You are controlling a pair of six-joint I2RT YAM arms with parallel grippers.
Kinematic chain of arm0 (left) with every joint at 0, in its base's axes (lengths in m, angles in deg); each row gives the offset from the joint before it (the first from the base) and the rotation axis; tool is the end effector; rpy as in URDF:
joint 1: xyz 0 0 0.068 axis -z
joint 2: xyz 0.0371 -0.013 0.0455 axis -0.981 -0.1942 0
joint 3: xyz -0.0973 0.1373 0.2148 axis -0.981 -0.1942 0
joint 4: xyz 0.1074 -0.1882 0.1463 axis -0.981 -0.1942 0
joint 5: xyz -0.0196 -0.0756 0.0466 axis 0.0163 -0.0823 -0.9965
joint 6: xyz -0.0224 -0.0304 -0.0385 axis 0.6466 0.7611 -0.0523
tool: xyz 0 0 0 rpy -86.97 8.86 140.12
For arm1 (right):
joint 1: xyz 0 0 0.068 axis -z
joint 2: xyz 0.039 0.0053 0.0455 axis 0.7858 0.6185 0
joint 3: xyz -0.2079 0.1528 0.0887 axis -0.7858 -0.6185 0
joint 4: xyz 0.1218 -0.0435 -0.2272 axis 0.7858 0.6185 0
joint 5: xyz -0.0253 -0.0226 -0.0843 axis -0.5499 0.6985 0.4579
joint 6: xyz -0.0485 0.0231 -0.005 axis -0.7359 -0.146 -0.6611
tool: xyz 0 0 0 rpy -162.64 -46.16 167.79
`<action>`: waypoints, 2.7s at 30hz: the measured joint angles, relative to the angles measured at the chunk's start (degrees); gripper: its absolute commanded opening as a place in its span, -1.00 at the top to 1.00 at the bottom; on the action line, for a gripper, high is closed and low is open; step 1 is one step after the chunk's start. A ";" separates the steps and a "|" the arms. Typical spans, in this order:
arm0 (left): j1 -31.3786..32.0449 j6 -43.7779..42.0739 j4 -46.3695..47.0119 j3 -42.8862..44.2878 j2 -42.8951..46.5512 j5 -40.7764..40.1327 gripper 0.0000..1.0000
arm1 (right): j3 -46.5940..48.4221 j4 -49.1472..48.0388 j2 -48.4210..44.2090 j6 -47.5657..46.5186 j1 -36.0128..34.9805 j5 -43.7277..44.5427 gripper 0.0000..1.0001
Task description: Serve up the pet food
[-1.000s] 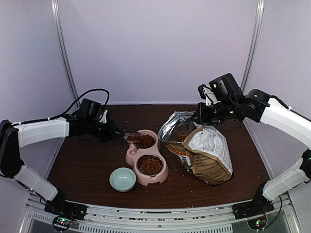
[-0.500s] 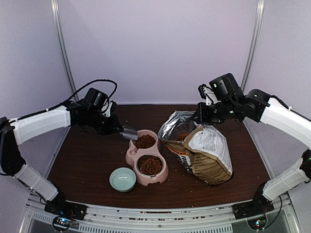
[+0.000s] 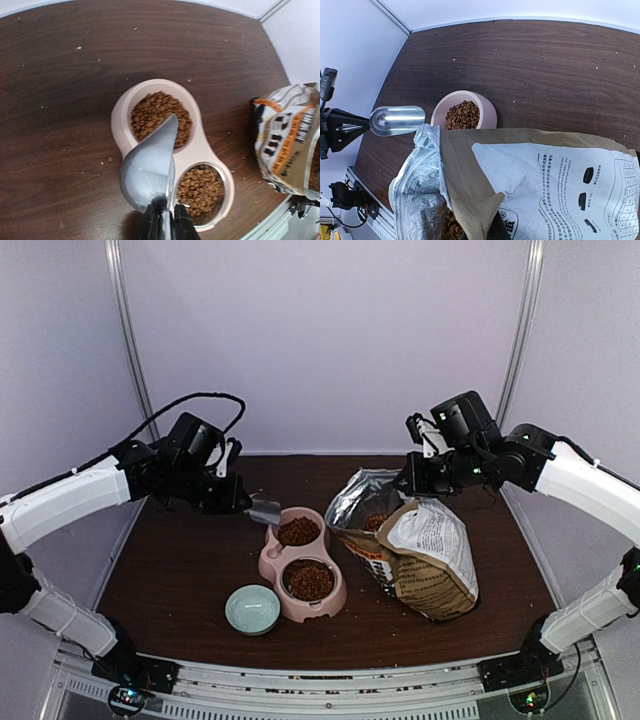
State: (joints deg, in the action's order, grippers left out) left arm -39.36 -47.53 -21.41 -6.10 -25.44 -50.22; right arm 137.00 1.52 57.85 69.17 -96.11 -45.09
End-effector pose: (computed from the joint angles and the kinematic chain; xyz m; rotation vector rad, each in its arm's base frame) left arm 0.2299 -0.1902 0.3090 0.0558 2.5115 -0.6179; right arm 0.2067 0.2046 0.3661 -0.2700 2.3655 0.7485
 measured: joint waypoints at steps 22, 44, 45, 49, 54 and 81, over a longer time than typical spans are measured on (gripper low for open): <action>23.06 2.93 -2.12 16.61 -3.32 -0.24 1.00 | -1.42 -1.81 -0.17 -4.39 -5.33 0.61 1.00; 23.76 4.39 13.73 21.99 -28.46 3.72 1.00 | -5.53 -6.80 -1.73 -1.70 -6.21 -0.79 1.00; 23.52 5.14 15.91 20.24 -27.67 4.90 1.00 | -5.95 -7.21 -1.97 -1.40 -5.99 -1.33 1.00; 22.88 9.55 26.47 11.04 -23.08 10.25 1.00 | -7.39 -8.59 -2.91 -0.61 -5.29 -2.71 1.00; 22.69 16.90 36.59 2.08 -16.55 14.58 1.00 | -8.68 -8.92 -4.59 0.22 -4.74 -3.52 1.00; 18.12 37.86 55.45 -20.65 7.54 15.82 1.00 | -9.75 -8.35 -7.54 2.21 -2.14 -3.39 1.00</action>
State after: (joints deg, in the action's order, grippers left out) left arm -21.24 -9.67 34.04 -26.75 -17.90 -34.39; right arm 127.25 -6.83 50.31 71.38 -98.25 -48.48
